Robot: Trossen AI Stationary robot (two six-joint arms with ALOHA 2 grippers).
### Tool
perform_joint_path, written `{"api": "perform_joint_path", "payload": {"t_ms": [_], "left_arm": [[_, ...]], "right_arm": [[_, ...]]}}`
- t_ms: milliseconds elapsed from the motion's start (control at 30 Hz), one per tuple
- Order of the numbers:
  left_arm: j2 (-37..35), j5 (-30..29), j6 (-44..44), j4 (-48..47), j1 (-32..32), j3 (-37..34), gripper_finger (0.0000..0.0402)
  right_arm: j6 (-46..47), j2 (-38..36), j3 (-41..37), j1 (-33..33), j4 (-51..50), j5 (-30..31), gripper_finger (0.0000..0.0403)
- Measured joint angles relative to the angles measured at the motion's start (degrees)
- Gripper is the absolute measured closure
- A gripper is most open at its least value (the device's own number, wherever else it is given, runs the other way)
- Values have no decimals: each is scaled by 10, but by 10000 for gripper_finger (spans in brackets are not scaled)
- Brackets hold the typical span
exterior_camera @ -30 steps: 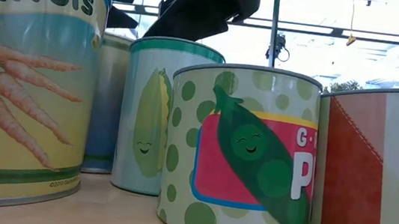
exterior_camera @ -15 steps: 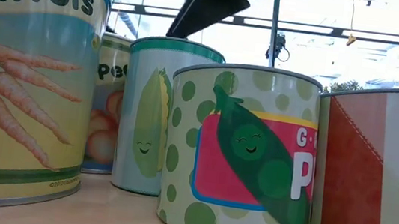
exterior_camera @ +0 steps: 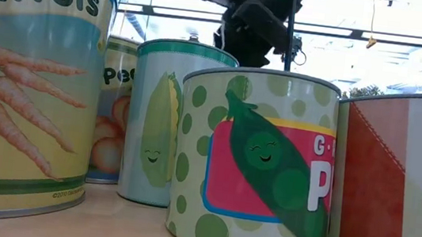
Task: Pick and place cans onto a shelf
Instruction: Put the canned peaches on the shelf
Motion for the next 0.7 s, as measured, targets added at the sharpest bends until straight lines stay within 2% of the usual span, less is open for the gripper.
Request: {"api": "perform_joint_path", "payload": {"t_ms": [167,467,700], "left_arm": [[56,-31,0,78,-10,0,5],[145,-20,13,203,-14,0,5],[191,-22,4,266,-13,0,5]], "right_arm": [[2,-11,-4,-3,1,14,44],[-2,-29,-4,-12,-1,16,44],[-2,-29,-4,-13,-3,16,44]]}}
